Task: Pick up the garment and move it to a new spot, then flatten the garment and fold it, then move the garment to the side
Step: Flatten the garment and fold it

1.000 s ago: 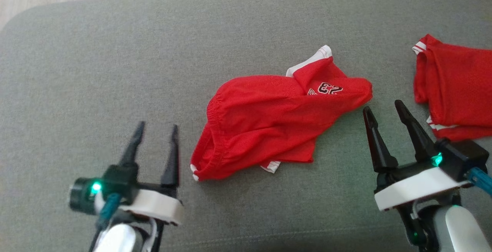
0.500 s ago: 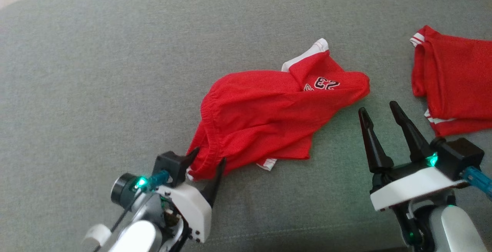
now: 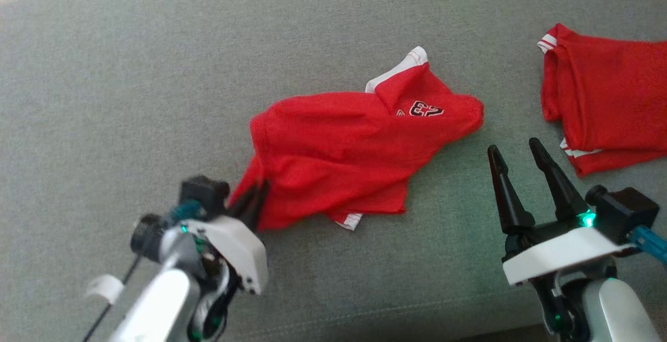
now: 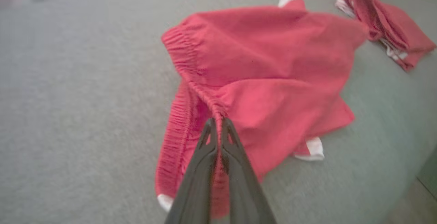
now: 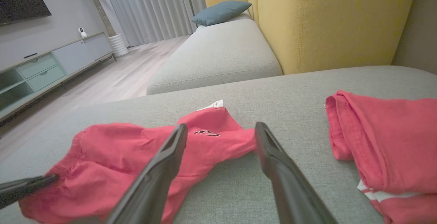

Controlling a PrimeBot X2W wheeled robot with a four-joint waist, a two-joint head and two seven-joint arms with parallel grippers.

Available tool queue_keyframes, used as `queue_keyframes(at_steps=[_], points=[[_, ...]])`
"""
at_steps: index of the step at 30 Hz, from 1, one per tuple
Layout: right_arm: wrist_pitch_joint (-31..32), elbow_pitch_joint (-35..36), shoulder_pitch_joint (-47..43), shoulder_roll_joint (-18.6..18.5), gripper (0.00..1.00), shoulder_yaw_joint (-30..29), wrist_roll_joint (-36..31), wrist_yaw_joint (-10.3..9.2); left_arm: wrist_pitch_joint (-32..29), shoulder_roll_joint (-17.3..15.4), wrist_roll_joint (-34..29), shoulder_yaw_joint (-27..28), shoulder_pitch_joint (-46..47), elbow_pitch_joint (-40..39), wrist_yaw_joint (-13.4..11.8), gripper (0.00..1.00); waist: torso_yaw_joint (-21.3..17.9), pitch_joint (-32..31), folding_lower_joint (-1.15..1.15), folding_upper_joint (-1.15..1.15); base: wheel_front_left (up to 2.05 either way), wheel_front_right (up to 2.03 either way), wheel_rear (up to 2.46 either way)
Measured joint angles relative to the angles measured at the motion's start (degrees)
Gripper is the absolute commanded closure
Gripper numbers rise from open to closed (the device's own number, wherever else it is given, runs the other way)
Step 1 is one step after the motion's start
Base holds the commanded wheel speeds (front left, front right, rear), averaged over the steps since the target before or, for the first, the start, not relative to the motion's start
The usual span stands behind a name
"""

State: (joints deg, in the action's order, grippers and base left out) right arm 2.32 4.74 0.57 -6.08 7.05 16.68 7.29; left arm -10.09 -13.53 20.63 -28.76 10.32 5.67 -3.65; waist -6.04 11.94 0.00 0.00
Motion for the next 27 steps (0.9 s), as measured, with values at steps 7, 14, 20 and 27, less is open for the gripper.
queue_keyframes(at_steps=[7, 14, 20, 27], points=[[-0.1, -0.3, 0.0, 0.1, 0.00, 0.0, 1.0, 0.00, 6.8, 2.3, 3.3, 4.5, 3.9, 2.7, -1.2, 1.00, -0.3, 0.2, 0.00, 0.00, 0.00, 0.00, 0.00], [-0.1, -1.0, 0.1, 0.1, 0.00, 0.0, 1.5, 0.00, 13.8, 4.3, 4.9, 7.5, 9.1, 12.2, -0.6, 1.00, -0.8, 1.0, 0.00, 0.00, 0.00, 0.00, 0.00], [-0.1, -1.8, 0.1, 0.2, 0.00, 0.0, 2.0, 0.00, 16.7, 5.6, 5.8, 7.6, 11.1, 19.6, 0.3, 0.00, -1.1, 1.4, 0.00, 0.00, 0.00, 0.00, 0.00], [-0.3, -1.6, 0.4, 0.1, 0.00, 0.4, 1.8, 0.00, 22.3, 5.6, 3.4, 7.6, 11.0, 21.9, -1.7, 0.00, -0.7, 0.9, 0.00, 0.00, 0.00, 0.00, 0.00]])
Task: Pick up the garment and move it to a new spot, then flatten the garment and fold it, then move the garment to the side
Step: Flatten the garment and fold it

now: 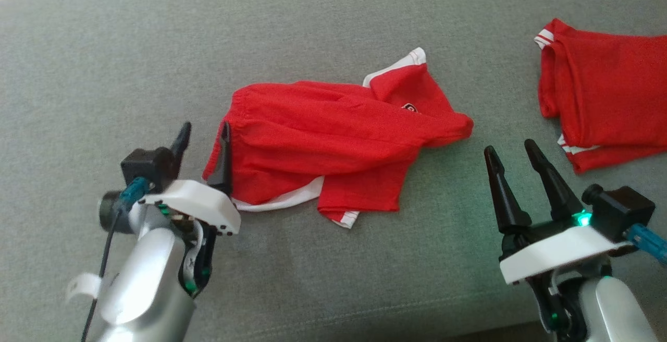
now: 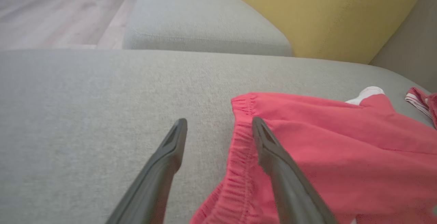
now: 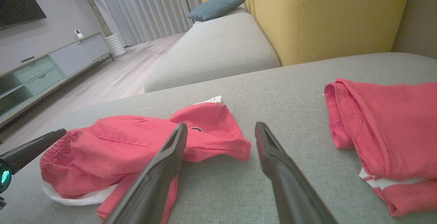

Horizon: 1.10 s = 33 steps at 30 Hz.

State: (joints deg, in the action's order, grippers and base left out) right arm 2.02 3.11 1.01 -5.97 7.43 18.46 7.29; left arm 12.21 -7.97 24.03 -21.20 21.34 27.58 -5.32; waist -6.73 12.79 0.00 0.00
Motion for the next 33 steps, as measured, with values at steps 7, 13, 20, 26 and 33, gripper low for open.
queue_keyframes(at_steps=[7, 13, 20, 26, 33], points=[[0.0, 1.6, 0.9, -0.6, 0.00, 0.7, -1.5, 0.00, 2.1, -2.1, -6.3, 1.5, -4.6, -9.2, -5.6, 0.00, 1.5, -1.0, 0.00, 0.00, 0.00, 0.00, 0.00], [0.9, 2.2, 0.7, -1.9, 0.00, 1.5, -2.9, 0.00, 2.1, -3.6, -10.3, 3.1, -12.2, -20.5, -8.4, 0.00, 2.8, -2.5, 0.00, 0.00, 0.00, 0.00, 0.00], [1.6, 2.8, 0.1, -1.9, 0.00, 1.6, -3.3, 0.00, 2.1, -4.0, -10.9, 3.3, -19.0, -24.6, -9.3, 0.00, 4.1, -3.8, 0.00, 0.00, 0.00, 0.00, 0.00], [2.3, 3.0, -0.8, -1.9, 0.00, 1.6, -3.3, 0.00, 2.1, -3.9, -11.2, 3.4, -19.0, -25.4, -9.3, 0.00, 4.1, -4.1, 0.00, 0.00, 0.00, 0.00, 0.00], [7.2, 1.3, -0.4, -5.0, 0.00, 8.0, -3.6, 0.00, 2.1, -3.7, -11.4, 3.4, -19.0, -25.5, -8.8, 0.00, 4.2, -3.8, 0.00, 0.00, 0.00, 0.00, 0.00]])
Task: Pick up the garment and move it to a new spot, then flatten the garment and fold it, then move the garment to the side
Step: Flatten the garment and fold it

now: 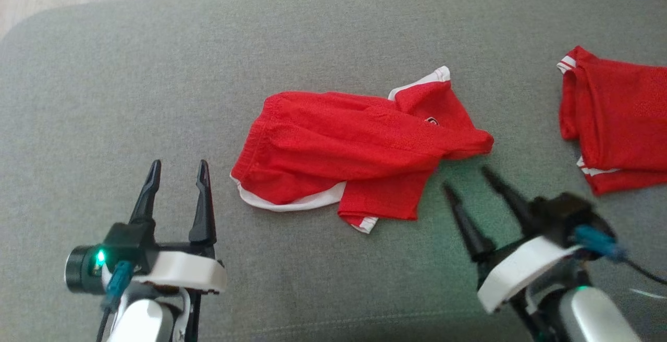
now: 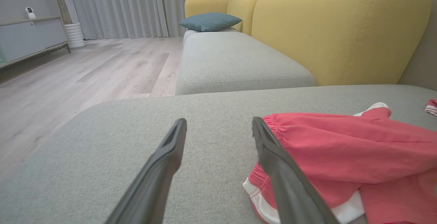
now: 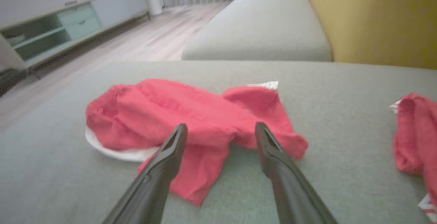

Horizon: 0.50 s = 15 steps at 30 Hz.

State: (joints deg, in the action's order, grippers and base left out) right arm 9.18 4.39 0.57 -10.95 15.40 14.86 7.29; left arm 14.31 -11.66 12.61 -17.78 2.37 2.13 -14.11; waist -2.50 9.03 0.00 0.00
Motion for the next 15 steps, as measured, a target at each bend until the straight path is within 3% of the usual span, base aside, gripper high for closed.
queue_keyframes(at_steps=[5, 15], points=[[4.7, -4.0, 1.6, -3.2, 0.00, 8.4, -0.3, 0.00, 0.0, 0.8, -0.5, 0.0, 0.5, 0.0, 0.5, 0.00, 0.7, 1.4, 0.00, 0.00, 0.00, 0.00, 0.00], [9.6, -15.5, 14.1, -8.1, 0.00, 20.9, -2.6, 0.00, 0.0, 2.4, -0.9, 0.3, 3.7, 0.0, 1.6, 0.00, 2.8, 4.8, 0.00, 0.00, 0.00, 0.00, 0.00]])
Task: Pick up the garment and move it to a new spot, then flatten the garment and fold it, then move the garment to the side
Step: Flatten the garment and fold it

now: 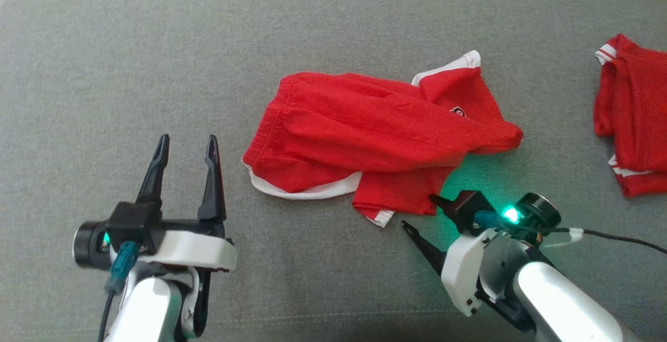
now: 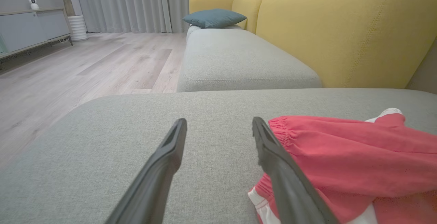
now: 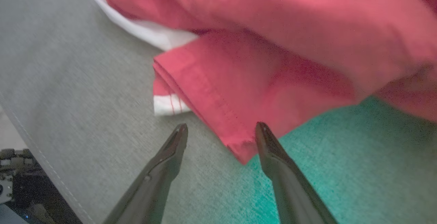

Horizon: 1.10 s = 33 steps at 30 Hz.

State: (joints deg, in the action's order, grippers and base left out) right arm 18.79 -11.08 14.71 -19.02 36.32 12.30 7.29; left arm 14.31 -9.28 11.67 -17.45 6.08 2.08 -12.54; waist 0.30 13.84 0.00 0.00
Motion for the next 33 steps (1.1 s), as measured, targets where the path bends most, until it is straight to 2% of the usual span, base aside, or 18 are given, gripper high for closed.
queue_keyframes(at_steps=[2, 3, 5, 6, 11, 19, 23, 30, 33], points=[[0.5, -1.6, 1.3, -0.5, 0.00, 1.9, 0.0, 0.00, 0.0, 0.4, -0.1, 0.2, 0.3, 0.0, 0.0, 0.00, 0.3, 0.5, 0.00, 0.00, 0.00, 0.00, 0.00], [0.5, -2.3, 2.1, -0.5, 0.05, 2.4, 0.0, 0.00, 0.0, 0.5, -0.3, 0.3, 0.3, 0.0, 0.0, 0.00, 0.4, 0.7, 0.00, 0.00, 0.00, 0.00, 0.00], [0.6, -3.4, 3.8, -0.5, 0.73, 3.0, 0.0, 0.00, 0.0, 0.6, -0.5, 0.9, 0.3, 0.1, 0.5, 0.00, 0.5, 0.9, 0.00, 0.00, 0.00, 0.00, 0.00], [0.6, -3.4, 3.8, -0.5, 1.00, 3.0, 0.0, 0.00, 0.0, 0.6, -0.5, 0.9, 0.3, 0.1, 0.5, 0.00, 0.5, 0.9, 0.00, 0.00, 0.00, 0.00, 0.00], [-2.2, -3.4, 4.7, -0.4, 1.00, 2.3, 2.3, 0.00, 0.0, 1.0, -1.0, 1.6, 0.3, 0.1, 1.0, 0.00, 0.4, 0.8, 0.00, 0.00, 0.00, 0.00, 0.00], [-6.7, 6.5, 4.7, 0.4, 1.00, -2.4, 5.3, 0.00, 0.0, 1.3, -1.5, 2.7, 0.2, 0.1, 1.6, 0.00, -1.2, 0.2, 0.00, 0.00, 0.00, 0.00, 0.00], [-7.3, 9.2, 4.7, 1.4, 1.00, -7.3, 5.9, 0.00, 0.0, 1.8, -1.9, 3.0, 0.2, 0.2, 2.0, 0.00, -1.8, 0.2, 0.00, 0.00, 0.00, 0.00, 0.00], [-7.8, 6.5, 4.7, 3.7, 1.00, -18.6, 8.4, 0.00, 0.0, 2.2, -2.5, 3.0, 0.3, 0.3, 2.5, 0.00, -1.8, 0.8, 0.00, 0.00, 0.00, 0.00, 0.00], [-8.3, 3.6, 4.8, 4.1, 1.00, -21.1, 9.6, 0.00, 0.0, 2.4, -2.5, 3.0, 0.4, 0.4, 2.7, 0.00, -1.5, 1.2, 0.00, 0.00, 0.00, 0.00, 0.00]])
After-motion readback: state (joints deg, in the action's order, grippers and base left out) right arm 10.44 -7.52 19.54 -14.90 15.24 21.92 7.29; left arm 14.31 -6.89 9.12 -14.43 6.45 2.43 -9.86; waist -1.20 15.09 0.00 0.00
